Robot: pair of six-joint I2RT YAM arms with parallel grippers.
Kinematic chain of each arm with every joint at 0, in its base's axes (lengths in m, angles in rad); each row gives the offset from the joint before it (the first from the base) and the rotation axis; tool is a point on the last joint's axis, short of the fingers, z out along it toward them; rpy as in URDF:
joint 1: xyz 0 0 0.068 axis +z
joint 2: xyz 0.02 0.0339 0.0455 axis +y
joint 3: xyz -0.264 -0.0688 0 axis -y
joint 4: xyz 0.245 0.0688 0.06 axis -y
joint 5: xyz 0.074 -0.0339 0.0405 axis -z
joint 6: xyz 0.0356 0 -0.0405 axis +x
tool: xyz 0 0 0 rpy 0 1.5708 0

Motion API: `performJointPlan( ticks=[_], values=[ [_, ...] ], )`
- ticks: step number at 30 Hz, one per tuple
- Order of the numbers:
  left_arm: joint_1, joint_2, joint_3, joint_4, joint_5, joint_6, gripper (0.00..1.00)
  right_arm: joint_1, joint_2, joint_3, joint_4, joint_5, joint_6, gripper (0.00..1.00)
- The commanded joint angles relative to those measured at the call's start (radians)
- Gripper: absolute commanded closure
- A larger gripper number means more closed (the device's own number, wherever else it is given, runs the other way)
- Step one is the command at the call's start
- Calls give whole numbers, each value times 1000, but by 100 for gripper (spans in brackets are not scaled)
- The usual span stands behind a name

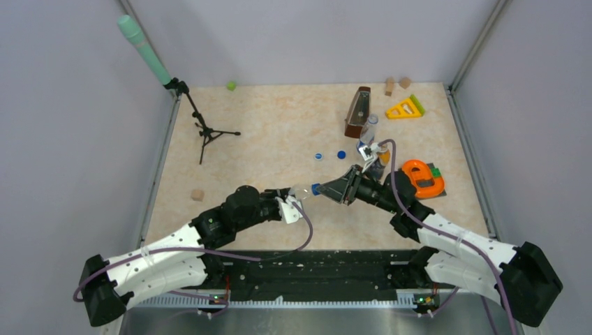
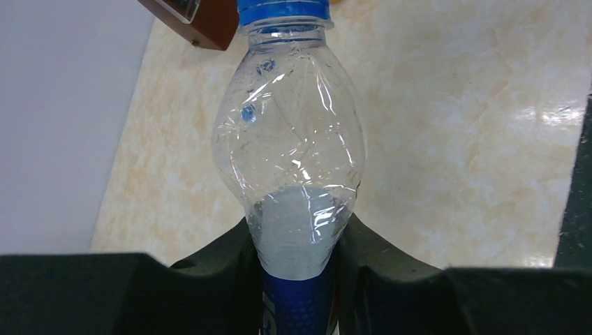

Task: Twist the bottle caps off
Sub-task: Unscrew the bottle cap from the plastic bottle.

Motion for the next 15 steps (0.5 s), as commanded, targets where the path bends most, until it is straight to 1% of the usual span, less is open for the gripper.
performJointPlan(
  ticks=[1,3,7,10,13,15],
  values=[
    [-4,-8,42,-10,96,-98,100,3,8,41,-13,-99,-126,100],
    [-1,6,70,-41,118,-137,100,3,1,37,-15,-135,-175,100],
    [22,41,131,-116,213,-180,100,3,-29,10,-7,-172,-239,100],
    [57,54,163,-159,313,-191,100,6,-55,-6,-11,-220,-307,100],
    [112,60,190,-204,459,-195,100,5,-81,-11,-60,-276,-393,100],
    [142,67,207,-238,519,-198,100,5,-104,-16,-85,-294,-449,100]
  ],
)
